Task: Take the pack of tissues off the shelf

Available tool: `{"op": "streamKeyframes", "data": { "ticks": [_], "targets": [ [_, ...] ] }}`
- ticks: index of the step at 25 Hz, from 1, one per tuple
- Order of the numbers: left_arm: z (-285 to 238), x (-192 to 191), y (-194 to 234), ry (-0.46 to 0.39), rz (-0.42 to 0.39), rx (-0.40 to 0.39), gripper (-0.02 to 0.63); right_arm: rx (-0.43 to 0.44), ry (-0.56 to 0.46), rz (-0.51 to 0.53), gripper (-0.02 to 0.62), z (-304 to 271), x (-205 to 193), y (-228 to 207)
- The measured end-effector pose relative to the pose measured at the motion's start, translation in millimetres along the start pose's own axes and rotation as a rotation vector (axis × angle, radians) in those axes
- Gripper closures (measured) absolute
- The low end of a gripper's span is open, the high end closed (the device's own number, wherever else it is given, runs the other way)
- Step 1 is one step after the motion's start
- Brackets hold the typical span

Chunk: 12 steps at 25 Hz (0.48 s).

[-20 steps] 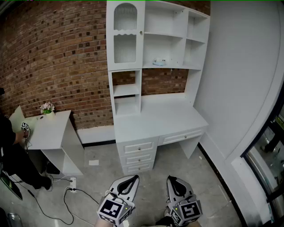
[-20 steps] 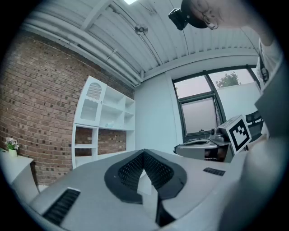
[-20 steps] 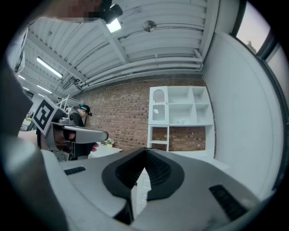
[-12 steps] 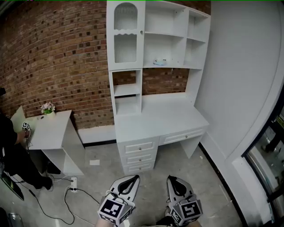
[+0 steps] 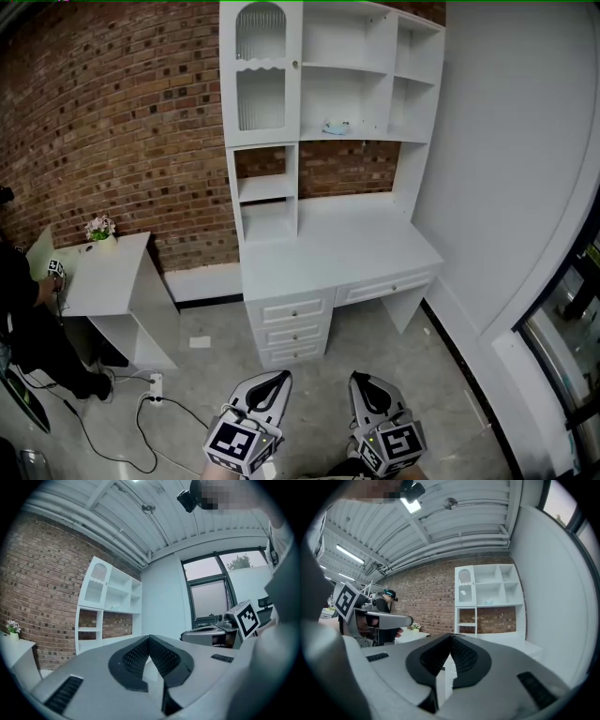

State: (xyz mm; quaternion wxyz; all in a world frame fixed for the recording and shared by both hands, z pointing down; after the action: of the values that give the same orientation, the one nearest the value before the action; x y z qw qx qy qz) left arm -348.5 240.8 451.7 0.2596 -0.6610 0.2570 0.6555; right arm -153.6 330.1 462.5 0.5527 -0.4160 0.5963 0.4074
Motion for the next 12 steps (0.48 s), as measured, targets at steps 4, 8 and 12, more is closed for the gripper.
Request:
{"op": "streamKeyframes", "data": {
  "ticks": [4,8,12],
  "targets": [
    [-16.4,-4.4,-6.4,0.016,-0.020,0.019,0.598,0.017,0.007,0.002,0.588,-3.4,-3.2,-18.7],
    [-45.6,-1.3,-14.6,0.025,-0.019,0.047,0.598,0.029,0.014,-0.002,0.588,-9.4,-2.9,-53.1],
    [-84.0,1.1,-27.5,0.027,-0.013,0.085,0.599,0.033,-0.029,0.022,0.588,-12.0,1.4,-98.3]
  ]
}}
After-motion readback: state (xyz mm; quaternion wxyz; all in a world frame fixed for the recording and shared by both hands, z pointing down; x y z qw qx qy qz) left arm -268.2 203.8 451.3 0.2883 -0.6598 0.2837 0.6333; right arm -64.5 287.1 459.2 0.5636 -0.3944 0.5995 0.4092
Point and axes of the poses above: the fingertips, and each gripper's own axes: z backward along the fingers, y to its left, x out of its top, the point moved 9 cm from there along z, backward along the fingers, and after that the axes turned 13 degrees about x, right-handed, at the moved point
